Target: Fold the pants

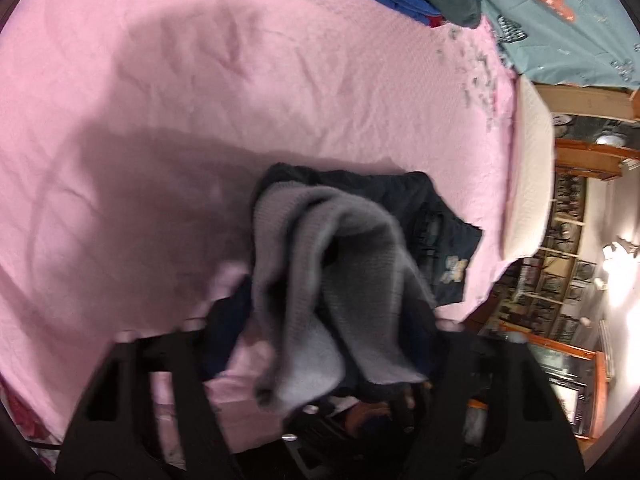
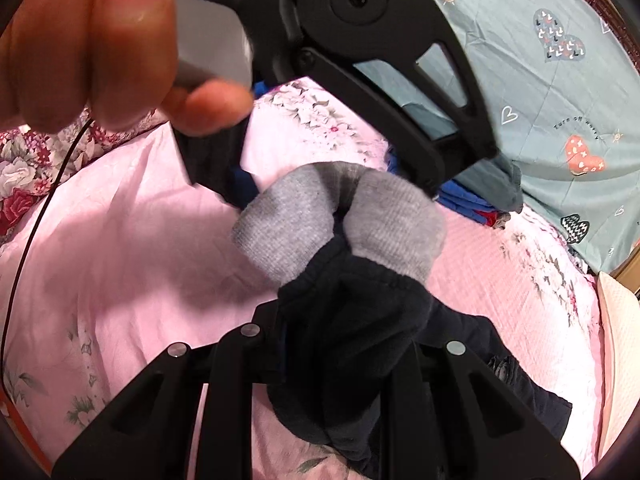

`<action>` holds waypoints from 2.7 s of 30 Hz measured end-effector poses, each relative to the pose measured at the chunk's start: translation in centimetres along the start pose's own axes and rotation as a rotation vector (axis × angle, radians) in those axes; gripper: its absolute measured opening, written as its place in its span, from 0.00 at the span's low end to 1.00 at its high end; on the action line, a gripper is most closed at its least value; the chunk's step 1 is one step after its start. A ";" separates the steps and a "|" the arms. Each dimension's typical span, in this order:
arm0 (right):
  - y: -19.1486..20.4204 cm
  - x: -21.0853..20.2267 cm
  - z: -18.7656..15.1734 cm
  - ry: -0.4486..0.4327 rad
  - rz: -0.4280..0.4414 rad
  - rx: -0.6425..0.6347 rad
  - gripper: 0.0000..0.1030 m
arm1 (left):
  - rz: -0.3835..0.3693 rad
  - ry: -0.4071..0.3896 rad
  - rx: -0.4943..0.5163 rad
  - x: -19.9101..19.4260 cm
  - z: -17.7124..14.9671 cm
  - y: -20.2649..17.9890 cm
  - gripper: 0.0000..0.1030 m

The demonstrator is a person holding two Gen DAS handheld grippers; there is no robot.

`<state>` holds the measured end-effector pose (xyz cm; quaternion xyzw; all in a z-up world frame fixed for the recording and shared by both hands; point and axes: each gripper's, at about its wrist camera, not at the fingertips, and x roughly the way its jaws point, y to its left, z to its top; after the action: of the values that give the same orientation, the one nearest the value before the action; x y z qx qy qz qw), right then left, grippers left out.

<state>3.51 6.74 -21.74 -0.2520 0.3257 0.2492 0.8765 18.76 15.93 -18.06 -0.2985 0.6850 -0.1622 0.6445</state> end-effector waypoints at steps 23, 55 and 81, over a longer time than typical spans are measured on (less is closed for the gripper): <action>-22.4 -9.2 -12.9 -0.006 -0.120 0.624 0.21 | -0.018 0.070 0.388 15.5 -1.8 -27.0 0.38; -32.7 -5.9 -21.8 0.250 0.153 0.852 0.54 | 0.318 -0.316 0.594 18.2 -10.0 -20.7 0.82; -28.0 9.6 -2.4 0.579 0.782 0.126 0.50 | 0.002 -0.497 -0.086 14.9 -14.8 -9.5 0.73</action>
<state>25.66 -13.07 -22.16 -0.1161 0.6408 0.4592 0.6041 6.29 -2.95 -22.30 -0.3558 0.5119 -0.0539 0.7801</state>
